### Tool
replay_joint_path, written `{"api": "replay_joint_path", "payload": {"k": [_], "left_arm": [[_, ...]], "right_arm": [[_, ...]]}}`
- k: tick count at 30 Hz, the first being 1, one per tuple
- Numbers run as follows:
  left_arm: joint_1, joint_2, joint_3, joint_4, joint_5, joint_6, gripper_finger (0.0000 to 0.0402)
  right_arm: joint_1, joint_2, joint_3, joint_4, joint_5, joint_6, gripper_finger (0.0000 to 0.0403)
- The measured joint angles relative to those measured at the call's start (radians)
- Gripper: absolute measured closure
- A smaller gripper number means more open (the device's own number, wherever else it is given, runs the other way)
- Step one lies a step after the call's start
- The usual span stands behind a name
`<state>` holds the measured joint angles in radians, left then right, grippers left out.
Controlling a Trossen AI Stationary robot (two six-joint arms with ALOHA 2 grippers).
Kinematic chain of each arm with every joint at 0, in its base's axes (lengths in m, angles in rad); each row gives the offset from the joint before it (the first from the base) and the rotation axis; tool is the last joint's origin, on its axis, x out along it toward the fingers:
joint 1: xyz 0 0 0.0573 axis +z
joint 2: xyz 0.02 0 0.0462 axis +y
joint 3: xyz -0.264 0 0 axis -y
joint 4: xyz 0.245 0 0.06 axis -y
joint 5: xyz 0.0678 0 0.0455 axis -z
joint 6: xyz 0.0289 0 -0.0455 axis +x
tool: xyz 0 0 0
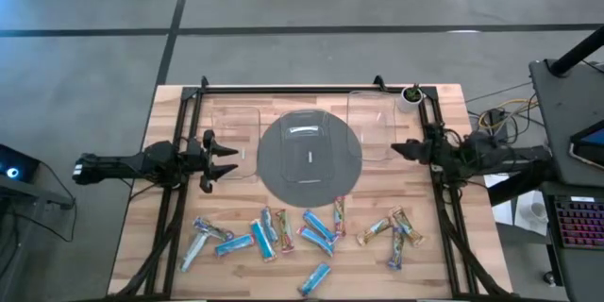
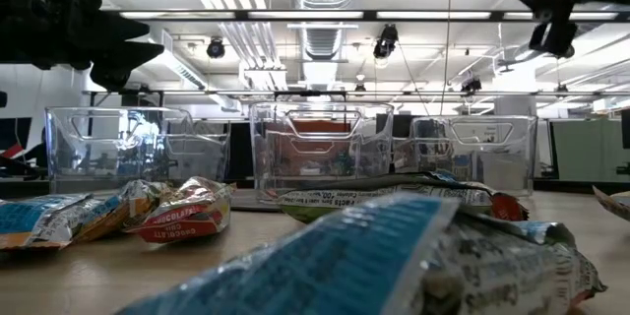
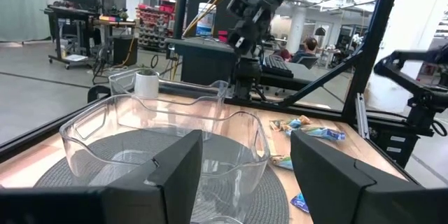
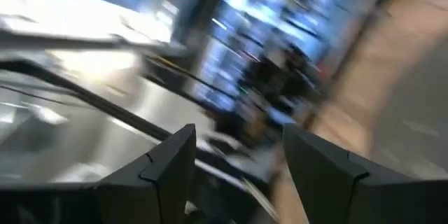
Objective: Pick and place Granola Bars by type
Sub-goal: Put the yellow granola bar into the right transparent bin
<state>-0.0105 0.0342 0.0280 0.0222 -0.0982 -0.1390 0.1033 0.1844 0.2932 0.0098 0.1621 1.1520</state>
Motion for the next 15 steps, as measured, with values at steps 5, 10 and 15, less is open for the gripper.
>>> {"api": "replay_joint_path", "payload": {"k": [5, 10, 15], "left_arm": [[0.0, 0.0, 0.0, -0.002, 0.0, 0.0, 0.0202], [0.0, 0.0, 0.0, -0.003, 0.0, 0.0, 0.0202], [0.0, 0.0, 0.0, -0.003, 0.0, 0.0, 0.0202]], "right_arm": [[0.12, 0.291, 0.265, -0.58, -0.04, 0.162, 0.0198], [0.256, 0.575, 0.45, -0.928, -0.229, 0.262, 0.0197], [0.39, 0.805, 0.531, -1.076, -0.271, 0.348, 0.0197]]}}
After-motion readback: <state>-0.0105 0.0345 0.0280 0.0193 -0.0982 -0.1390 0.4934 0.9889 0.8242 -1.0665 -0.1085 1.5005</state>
